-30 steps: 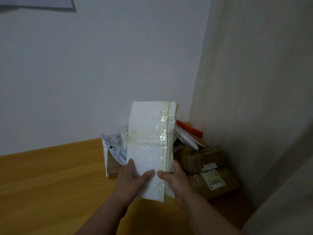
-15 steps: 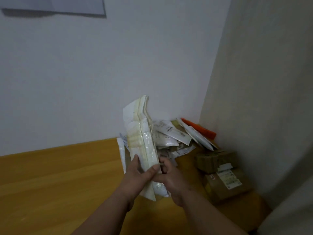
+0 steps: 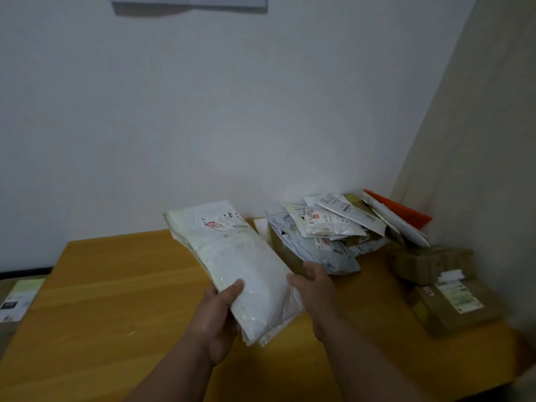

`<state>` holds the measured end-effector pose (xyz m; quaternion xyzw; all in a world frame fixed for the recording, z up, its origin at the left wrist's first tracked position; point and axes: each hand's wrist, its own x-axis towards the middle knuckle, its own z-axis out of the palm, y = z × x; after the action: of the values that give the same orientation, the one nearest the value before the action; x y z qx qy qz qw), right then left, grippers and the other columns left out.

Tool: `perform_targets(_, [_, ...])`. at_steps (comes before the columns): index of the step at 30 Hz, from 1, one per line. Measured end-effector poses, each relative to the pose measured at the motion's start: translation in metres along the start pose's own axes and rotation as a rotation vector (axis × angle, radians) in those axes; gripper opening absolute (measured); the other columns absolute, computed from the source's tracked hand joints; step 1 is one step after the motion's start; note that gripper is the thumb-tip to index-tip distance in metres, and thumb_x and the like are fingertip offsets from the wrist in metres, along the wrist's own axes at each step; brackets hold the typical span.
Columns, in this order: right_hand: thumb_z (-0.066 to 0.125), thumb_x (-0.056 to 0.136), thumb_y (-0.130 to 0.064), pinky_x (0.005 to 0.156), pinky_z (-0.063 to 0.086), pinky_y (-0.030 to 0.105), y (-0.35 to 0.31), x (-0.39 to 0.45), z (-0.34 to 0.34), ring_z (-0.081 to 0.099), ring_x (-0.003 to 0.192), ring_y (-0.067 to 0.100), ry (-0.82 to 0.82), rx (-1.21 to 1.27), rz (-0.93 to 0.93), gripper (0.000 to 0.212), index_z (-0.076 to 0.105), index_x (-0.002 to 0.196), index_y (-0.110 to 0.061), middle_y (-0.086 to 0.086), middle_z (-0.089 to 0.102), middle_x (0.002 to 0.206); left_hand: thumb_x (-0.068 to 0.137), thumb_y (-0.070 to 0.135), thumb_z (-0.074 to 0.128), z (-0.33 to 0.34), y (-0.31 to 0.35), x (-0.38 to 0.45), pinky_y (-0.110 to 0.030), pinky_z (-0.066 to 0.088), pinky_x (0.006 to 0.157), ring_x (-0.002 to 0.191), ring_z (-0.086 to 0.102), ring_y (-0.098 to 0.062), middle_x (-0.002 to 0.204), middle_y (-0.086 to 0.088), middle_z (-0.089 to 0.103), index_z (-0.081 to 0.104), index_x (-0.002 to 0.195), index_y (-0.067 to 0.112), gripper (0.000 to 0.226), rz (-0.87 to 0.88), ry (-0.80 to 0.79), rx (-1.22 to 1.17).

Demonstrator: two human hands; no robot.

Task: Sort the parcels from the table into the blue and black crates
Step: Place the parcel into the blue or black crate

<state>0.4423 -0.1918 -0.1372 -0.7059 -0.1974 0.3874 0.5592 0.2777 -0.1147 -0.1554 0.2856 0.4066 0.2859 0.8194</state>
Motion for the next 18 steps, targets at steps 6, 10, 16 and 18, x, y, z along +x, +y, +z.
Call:
perform_targets(6, [0.074,0.086,-0.021,0.091,0.053,0.045,0.019,0.005,-0.013,0.062,0.106,0.029,-0.122,0.093,0.281,0.033,0.061,0.113,-0.007,0.006,0.066,0.115,0.08,0.013,0.066,-0.01,0.0,-0.013,-0.058,0.051,0.089,0.112,0.062,-0.044,0.12,-0.021,0.066,0.053,0.133,0.011,0.054,-0.065,-0.079,-0.058])
perform_targets(10, [0.075,0.083,-0.008,0.089,0.055,0.055,0.028,0.006,-0.021,0.068,0.099,0.036,-0.202,0.093,0.247,0.031,0.066,0.113,-0.008,0.013,0.073,0.106,0.088,0.004,0.06,-0.003,-0.003,-0.021,-0.048,0.056,0.072,0.097,0.067,-0.038,0.112,-0.019,0.07,0.056,0.127,0.011,0.04,0.015,-0.002,-0.044])
perform_targets(16, [0.071,0.085,-0.003,0.09,0.055,0.051,0.035,0.002,-0.034,0.068,0.1,0.031,-0.256,0.041,0.208,0.027,0.065,0.108,-0.017,0.007,0.073,0.106,0.093,-0.005,0.049,0.013,-0.015,-0.033,-0.047,0.055,0.071,0.097,0.067,-0.038,0.113,-0.017,0.07,0.053,0.127,0.013,0.039,0.117,0.067,0.023])
perform_targets(18, [0.071,0.086,-0.004,0.092,0.055,0.052,0.037,0.003,-0.04,0.068,0.1,0.03,-0.266,0.018,0.188,0.027,0.065,0.108,-0.017,0.006,0.073,0.106,0.093,-0.006,0.049,0.017,-0.019,-0.037,-0.047,0.055,0.073,0.098,0.066,-0.038,0.113,-0.016,0.07,0.053,0.127,0.015,0.039,0.131,0.073,0.013])
